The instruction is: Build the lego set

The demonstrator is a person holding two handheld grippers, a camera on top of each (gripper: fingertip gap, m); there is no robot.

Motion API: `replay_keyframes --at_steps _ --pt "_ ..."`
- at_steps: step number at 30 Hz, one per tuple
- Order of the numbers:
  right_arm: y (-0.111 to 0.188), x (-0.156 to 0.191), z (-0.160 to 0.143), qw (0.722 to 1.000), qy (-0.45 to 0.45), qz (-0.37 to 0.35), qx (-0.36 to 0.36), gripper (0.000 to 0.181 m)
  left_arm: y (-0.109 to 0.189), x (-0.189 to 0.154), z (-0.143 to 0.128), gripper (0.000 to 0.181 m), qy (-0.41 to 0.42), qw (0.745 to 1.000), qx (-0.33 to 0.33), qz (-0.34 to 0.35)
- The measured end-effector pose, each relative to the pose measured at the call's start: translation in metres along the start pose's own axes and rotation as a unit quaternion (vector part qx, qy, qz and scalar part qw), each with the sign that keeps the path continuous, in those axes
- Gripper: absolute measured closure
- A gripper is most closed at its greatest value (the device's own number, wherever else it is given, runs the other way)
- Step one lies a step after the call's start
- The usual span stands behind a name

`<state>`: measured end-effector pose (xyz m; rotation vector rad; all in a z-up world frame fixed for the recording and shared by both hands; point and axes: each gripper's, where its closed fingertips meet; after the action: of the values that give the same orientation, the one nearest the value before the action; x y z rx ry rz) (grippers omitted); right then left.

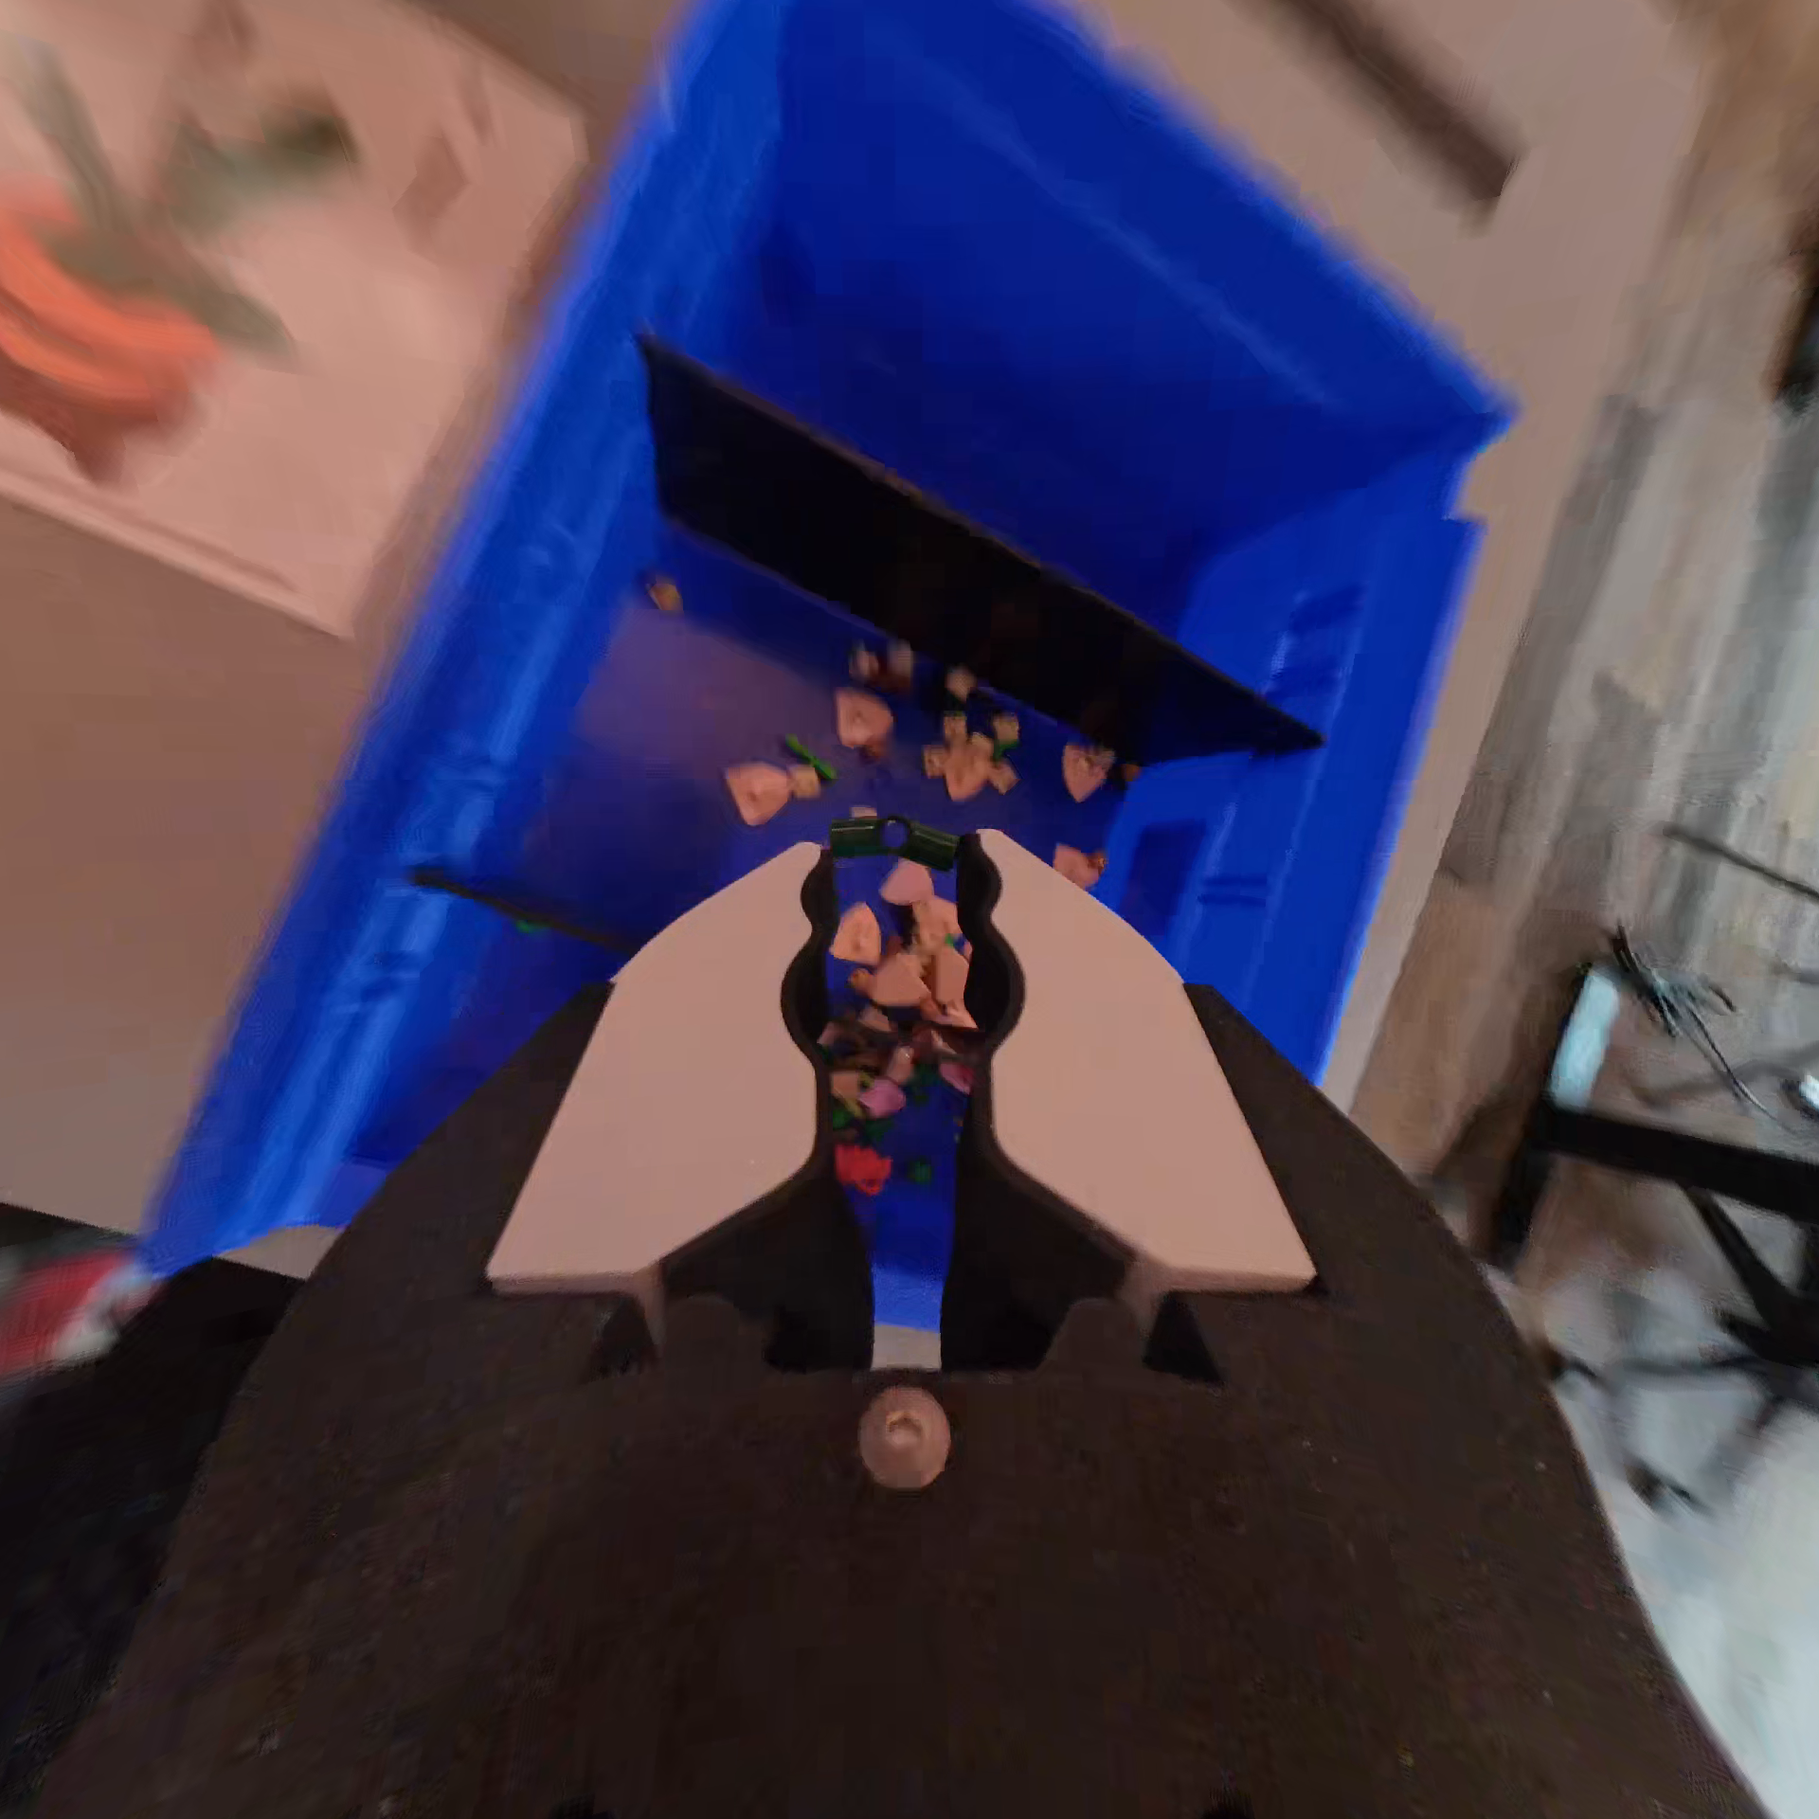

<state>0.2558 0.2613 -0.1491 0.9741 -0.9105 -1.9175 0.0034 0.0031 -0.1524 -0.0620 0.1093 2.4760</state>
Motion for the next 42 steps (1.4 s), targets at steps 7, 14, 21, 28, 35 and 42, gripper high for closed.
replay_keyframes --at_steps 7,14,21,28,35,42 --pt "-0.084 -0.016 -0.029 0.969 0.061 0.094 0.219 0.158 -0.002 -0.001 -0.006 0.169 -0.035 0.999 0.012 0.007" --pt "-0.099 -0.015 -0.038 0.957 0.084 0.118 0.251 0.143 -0.002 -0.001 -0.003 0.169 -0.031 0.999 0.006 0.002" --pt "-0.041 -0.028 0.021 0.998 -0.025 0.017 0.059 0.153 0.000 -0.003 0.001 0.169 -0.027 1.000 -0.007 -0.003" --pt "0.145 0.098 0.162 0.775 -0.037 0.110 -0.621 0.113 0.001 -0.006 0.002 0.163 -0.018 1.000 -0.012 -0.008" --pt "0.113 0.194 0.200 0.725 -0.023 0.262 -0.637 0.106 0.004 -0.009 0.008 0.153 0.001 0.999 -0.035 -0.015" --pt "0.060 0.226 0.229 0.769 0.041 0.164 -0.617 0.180 0.010 -0.013 0.014 0.147 0.011 0.998 -0.058 -0.026"
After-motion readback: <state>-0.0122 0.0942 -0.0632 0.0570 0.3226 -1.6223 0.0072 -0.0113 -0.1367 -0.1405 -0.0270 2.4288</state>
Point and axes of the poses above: each gripper's, where its closed fingertips meet, y back along the fingers, z out of its top, x = y × z across the jaws, and after that the axes turned 4 degrees about x, right-handed
